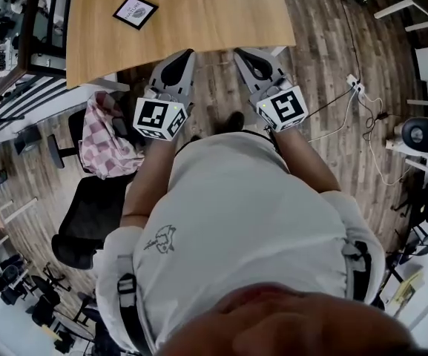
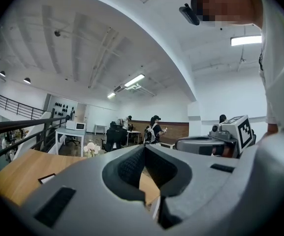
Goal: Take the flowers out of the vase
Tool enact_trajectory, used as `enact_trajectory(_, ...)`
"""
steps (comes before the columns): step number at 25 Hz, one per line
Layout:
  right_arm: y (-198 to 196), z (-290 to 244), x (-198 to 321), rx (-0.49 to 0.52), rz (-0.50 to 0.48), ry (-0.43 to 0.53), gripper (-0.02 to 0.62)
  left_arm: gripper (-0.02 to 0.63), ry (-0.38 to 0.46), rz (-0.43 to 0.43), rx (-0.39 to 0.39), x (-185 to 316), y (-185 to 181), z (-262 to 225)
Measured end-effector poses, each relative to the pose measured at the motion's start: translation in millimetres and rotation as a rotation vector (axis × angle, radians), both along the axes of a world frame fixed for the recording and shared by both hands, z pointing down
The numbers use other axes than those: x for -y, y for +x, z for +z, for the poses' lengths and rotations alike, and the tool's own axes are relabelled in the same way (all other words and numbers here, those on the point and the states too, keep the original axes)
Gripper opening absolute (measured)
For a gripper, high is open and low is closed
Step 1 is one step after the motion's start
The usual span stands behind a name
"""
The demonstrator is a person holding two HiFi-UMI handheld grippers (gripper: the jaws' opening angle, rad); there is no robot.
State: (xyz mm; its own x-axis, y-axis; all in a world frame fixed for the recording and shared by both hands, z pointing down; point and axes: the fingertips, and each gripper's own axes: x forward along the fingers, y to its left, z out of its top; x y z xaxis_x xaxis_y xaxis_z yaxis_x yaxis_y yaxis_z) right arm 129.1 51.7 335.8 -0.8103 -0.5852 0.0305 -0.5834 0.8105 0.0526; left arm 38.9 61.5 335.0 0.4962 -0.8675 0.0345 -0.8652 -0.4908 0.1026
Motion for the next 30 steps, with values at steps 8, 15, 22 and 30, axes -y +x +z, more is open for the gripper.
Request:
enact_trajectory(8, 7.8, 6.6, 41.2, 0.015, -0.063, -0.029, 0.005, 0.003, -0.017, -0.044, -0.015, 37.7, 7.0, 5.3)
enact_trajectory(15, -15.3, 17.3, 78.0, 0.001, -0.059, -0.053, 0.005, 0.003, -0.025, -0.041, -0.011, 68.5, -15.8, 12.6)
enact_trajectory(22, -54.0, 24.9, 116.7, -0.017, -0.015, -0.071, 0.005, 0.003, -0.025, 0.007, -0.029, 109.1, -50.8, 16.7)
enact_trajectory(30, -106.3, 24.2, 156.9, -0.028, 0.044, -0.074, 0.005, 0.003, -0.015, 0.079, -0.038, 149.2, -98.7, 13.2)
